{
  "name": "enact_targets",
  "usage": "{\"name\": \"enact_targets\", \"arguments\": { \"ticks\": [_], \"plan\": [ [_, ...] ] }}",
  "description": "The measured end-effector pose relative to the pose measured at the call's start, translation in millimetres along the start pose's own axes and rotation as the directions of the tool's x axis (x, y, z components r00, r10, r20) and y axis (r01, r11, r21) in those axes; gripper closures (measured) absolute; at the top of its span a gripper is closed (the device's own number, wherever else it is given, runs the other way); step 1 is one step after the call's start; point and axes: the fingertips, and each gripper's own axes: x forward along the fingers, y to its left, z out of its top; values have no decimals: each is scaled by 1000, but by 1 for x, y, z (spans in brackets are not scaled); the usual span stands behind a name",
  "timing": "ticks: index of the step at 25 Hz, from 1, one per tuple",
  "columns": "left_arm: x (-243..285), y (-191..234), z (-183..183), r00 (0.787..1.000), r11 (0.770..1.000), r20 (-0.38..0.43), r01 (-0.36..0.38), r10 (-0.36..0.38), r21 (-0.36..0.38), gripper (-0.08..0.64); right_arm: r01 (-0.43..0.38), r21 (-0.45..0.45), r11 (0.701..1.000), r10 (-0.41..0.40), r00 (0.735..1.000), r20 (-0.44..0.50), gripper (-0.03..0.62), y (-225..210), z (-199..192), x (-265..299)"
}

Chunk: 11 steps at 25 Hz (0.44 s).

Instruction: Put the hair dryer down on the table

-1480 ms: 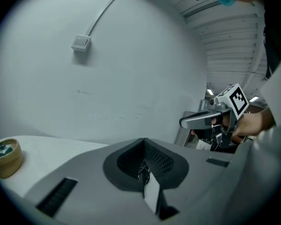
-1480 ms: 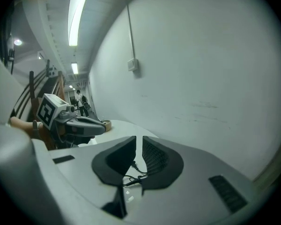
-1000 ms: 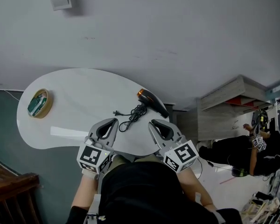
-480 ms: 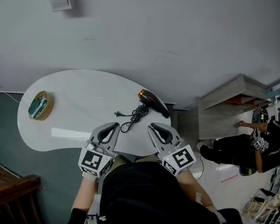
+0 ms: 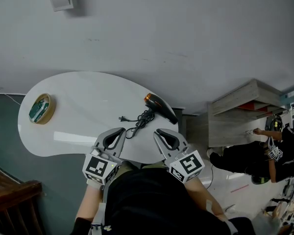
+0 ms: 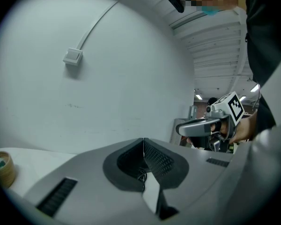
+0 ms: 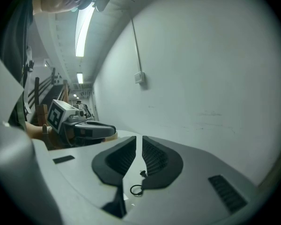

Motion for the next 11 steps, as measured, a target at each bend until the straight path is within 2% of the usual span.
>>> {"name": "enact_targets", "arguments": {
  "ticks": [11],
  "plan": [
    [16,-17,-6,999,1000,-31,-14,15,22,548,2,6,1000,-2,1000,-14,541,-19,-11,-15]
  ]
}}
